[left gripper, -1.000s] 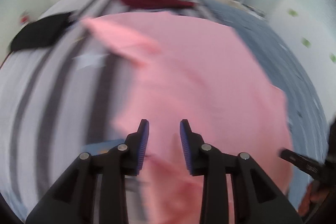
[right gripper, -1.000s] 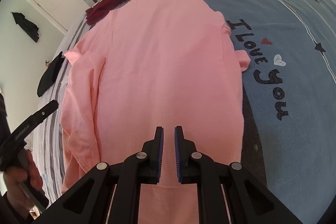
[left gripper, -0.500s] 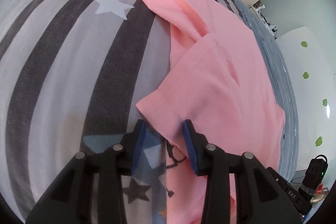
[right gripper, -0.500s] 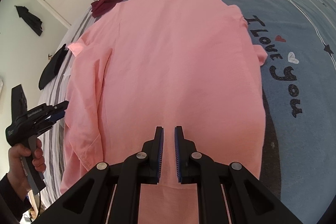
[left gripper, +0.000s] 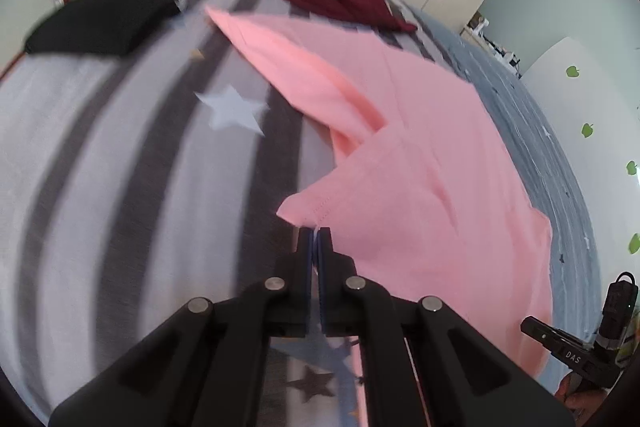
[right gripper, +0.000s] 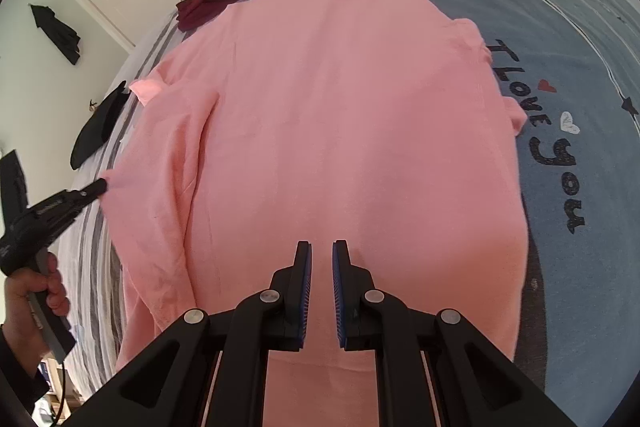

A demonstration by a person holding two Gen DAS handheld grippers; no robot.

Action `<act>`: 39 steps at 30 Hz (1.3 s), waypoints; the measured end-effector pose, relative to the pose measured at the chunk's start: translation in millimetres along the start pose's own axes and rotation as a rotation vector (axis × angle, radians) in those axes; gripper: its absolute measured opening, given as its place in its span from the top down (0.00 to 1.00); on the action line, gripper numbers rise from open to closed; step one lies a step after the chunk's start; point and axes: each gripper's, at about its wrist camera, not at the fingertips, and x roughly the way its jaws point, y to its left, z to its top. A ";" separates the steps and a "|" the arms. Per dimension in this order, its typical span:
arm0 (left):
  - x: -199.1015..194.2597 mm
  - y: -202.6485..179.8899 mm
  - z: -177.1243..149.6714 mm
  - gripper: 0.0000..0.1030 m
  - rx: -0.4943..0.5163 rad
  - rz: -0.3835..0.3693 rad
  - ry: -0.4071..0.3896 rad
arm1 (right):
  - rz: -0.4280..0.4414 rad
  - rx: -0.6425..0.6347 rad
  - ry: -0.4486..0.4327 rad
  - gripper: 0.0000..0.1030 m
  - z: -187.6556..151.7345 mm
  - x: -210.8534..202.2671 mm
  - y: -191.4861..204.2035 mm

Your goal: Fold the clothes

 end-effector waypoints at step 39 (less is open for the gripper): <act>-101.0 300.5 -29.3 0.83 -0.377 0.468 0.073 | -0.108 -0.061 0.042 0.90 -17.7 22.6 65.0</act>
